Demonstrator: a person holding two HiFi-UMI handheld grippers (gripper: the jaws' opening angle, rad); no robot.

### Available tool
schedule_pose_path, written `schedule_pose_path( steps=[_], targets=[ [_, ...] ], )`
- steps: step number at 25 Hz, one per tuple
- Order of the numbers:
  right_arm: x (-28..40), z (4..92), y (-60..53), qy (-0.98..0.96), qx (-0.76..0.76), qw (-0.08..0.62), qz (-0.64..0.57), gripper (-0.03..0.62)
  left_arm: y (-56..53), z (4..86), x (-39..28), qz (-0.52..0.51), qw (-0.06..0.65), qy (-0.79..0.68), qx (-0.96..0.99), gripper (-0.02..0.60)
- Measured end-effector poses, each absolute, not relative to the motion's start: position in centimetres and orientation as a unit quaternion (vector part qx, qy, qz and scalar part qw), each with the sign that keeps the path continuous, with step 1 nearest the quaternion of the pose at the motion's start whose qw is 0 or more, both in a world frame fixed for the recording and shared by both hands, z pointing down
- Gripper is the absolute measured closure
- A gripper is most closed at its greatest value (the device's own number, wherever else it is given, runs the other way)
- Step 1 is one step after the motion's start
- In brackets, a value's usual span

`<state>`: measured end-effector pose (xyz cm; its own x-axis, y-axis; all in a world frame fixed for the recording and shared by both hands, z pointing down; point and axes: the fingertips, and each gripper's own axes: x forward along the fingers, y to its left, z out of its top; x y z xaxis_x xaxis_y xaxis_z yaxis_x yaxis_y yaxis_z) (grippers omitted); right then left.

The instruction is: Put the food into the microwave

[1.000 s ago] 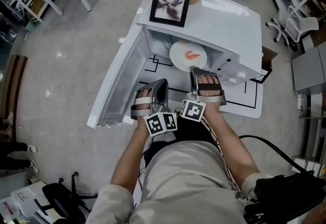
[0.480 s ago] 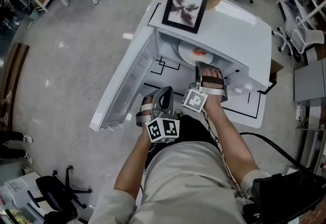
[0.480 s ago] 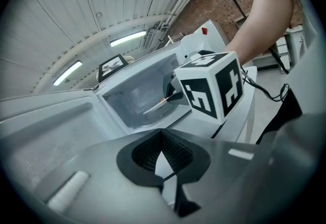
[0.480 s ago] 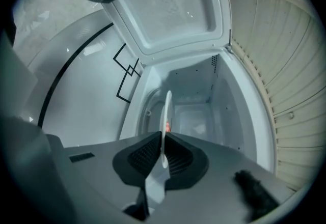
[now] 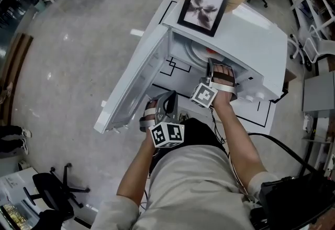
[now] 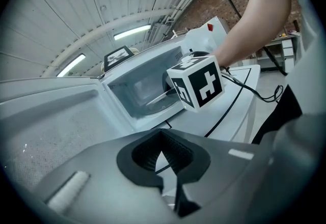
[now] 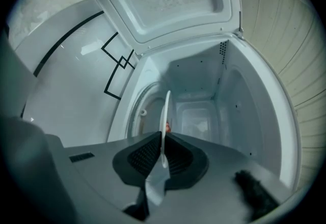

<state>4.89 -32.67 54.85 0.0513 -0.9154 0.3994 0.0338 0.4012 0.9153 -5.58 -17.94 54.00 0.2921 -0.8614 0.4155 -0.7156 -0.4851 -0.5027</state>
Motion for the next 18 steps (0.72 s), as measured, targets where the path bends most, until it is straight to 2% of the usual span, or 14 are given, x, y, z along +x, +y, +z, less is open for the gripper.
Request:
schedule_pose_path(
  steps=[13,18],
  targets=[
    [4.8,56.4,-34.7,-0.565,0.379,0.629,-0.377,0.569,-16.7,55.8,-6.2,-0.33,0.066,0.508,-0.793,0.574],
    [4.9,56.1,-35.3,-0.609,0.421,0.59,-0.323,0.568,-16.6,56.3,-5.8,-0.332,0.051,0.504,-0.795,0.574]
  ],
)
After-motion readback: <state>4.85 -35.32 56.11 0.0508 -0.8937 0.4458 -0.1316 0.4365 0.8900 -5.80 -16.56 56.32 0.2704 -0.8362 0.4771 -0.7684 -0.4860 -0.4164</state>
